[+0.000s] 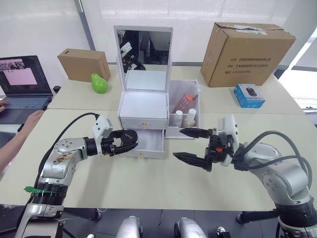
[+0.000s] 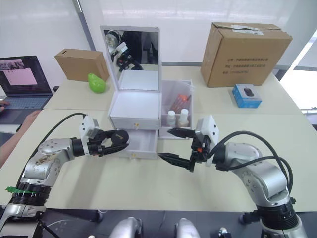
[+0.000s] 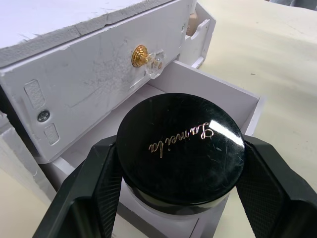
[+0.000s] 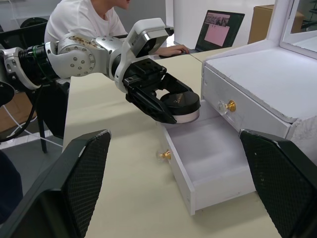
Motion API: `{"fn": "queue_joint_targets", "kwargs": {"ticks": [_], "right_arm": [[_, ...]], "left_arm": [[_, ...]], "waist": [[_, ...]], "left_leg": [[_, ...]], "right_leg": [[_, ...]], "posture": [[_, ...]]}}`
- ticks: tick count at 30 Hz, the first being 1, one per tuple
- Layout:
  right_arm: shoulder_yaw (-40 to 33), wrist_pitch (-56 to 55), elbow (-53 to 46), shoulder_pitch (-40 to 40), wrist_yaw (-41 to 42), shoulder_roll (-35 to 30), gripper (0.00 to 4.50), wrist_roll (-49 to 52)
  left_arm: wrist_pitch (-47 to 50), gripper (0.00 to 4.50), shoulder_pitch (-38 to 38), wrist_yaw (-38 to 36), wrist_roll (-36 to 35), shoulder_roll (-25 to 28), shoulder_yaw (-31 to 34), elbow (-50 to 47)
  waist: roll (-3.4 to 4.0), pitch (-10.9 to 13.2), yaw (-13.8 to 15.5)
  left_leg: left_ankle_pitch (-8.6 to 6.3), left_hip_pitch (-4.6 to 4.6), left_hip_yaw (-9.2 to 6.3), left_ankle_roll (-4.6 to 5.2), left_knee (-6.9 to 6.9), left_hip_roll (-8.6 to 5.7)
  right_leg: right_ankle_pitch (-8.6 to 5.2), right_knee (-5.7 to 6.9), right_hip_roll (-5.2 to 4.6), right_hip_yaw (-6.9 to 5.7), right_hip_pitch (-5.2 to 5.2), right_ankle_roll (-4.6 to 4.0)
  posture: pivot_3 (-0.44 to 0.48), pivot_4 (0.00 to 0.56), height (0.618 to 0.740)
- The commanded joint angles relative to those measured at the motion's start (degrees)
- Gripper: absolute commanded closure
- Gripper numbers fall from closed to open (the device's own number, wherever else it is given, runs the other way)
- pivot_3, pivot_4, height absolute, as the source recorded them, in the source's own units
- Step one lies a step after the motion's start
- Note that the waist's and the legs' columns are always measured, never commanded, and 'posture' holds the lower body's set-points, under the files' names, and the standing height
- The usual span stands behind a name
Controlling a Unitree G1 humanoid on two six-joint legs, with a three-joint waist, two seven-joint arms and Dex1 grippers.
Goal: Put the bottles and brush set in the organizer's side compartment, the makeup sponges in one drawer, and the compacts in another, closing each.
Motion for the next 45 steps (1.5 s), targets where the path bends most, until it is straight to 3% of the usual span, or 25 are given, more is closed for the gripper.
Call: {"fn": "queue_joint_targets", "kwargs": {"ticks": [1, 9, 14, 20, 27, 37, 40, 45], "right_arm": [[-1.53, 0.05, -2.12, -0.08, -0.09, -0.34, 0.00, 1.17], [-1.86, 0.34, -2.34, 0.23, -0.33, -0.29, 0.00, 0.97], [-2.08, 0.39, -2.36, 0.30, -0.44, -0.34, 0.00, 0.97], [-2.12, 0.42, -2.32, 0.19, -0.65, -0.23, 0.00, 0.98], [-6.95, 0.02, -1.17, 2.62, -0.24, -2.58, 0.00, 1.22], [-6.94, -0.03, -0.78, 2.68, -0.35, -2.14, 0.00, 0.78], [-7.08, -0.02, -1.01, 3.04, -0.42, -2.27, 0.00, 0.73], [-6.76, 0.16, -1.79, 3.47, -1.03, -2.05, 0.00, 0.67]], "left_arm": [[-0.57, 1.58, -0.92, -0.60, -0.25, -0.13, 0.14, -1.34], [-0.72, 1.58, -1.30, -0.93, -0.02, -0.19, -0.02, -0.69], [-0.54, 0.06, -1.75, -0.27, 0.26, -0.47, 0.37, -0.48], [0.10, 0.02, -2.06, -0.20, -1.00, -0.22, 1.52, -1.32], [3.94, 0.02, 2.73, -0.15, -5.00, 5.18, 8.57, -6.54], [6.11, 0.02, 2.75, 0.47, -6.39, 4.58, 8.53, -8.95], [7.56, 0.62, 2.84, -1.39, -8.45, 4.92, 8.31, -9.51], [9.67, 2.25, 2.87, -3.97, -9.82, 5.39, 6.86, -10.43]], "waist": [[0.00, 0.00, -0.02], [0.00, 0.00, -0.02], [0.00, 0.00, 0.01], [0.00, 0.00, -0.03], [0.00, 0.00, -0.25], [0.00, 0.00, 0.00], [0.00, 0.00, -0.14], [0.00, 0.00, -0.11]], "left_leg": [[0.00, 0.00, 0.00, 0.00, 0.00, 0.00], [0.00, 0.00, -0.01, 0.00, 0.00, 0.00], [0.00, 0.00, -0.01, 0.00, 0.00, -0.01], [0.00, 0.00, -0.02, 0.00, 0.01, 0.00], [0.00, 0.01, -0.02, 0.00, 0.01, 0.01], [0.00, 0.02, -0.01, 0.00, 0.02, -0.01], [0.00, 0.02, -0.02, 0.00, 0.02, 0.00], [0.00, 0.02, -0.02, 0.00, 0.02, -0.01]], "right_leg": [[0.00, 0.00, 0.00, 0.00, 0.00, 0.00], [0.00, 0.00, 0.00, 0.00, 0.00, 0.00], [0.00, 0.00, 0.00, 0.00, 0.00, 0.00], [0.00, 0.00, 0.01, 0.00, 0.01, 0.00], [0.00, 0.00, 0.01, 0.01, 0.00, 0.01], [0.00, 0.00, -0.03, -0.01, 0.03, 0.01], [0.00, 0.00, 0.00, 0.00, 0.03, 0.01], [-0.01, 0.00, -0.01, 0.00, 0.03, 0.01]], "posture": [[0.000, 0.150, 0.740], [0.000, 0.150, 0.740], [0.000, 0.150, 0.740], [0.000, 0.150, 0.740], [0.000, 0.150, 0.740], [0.000, 0.150, 0.740], [0.000, 0.150, 0.740], [0.000, 0.150, 0.740]]}}
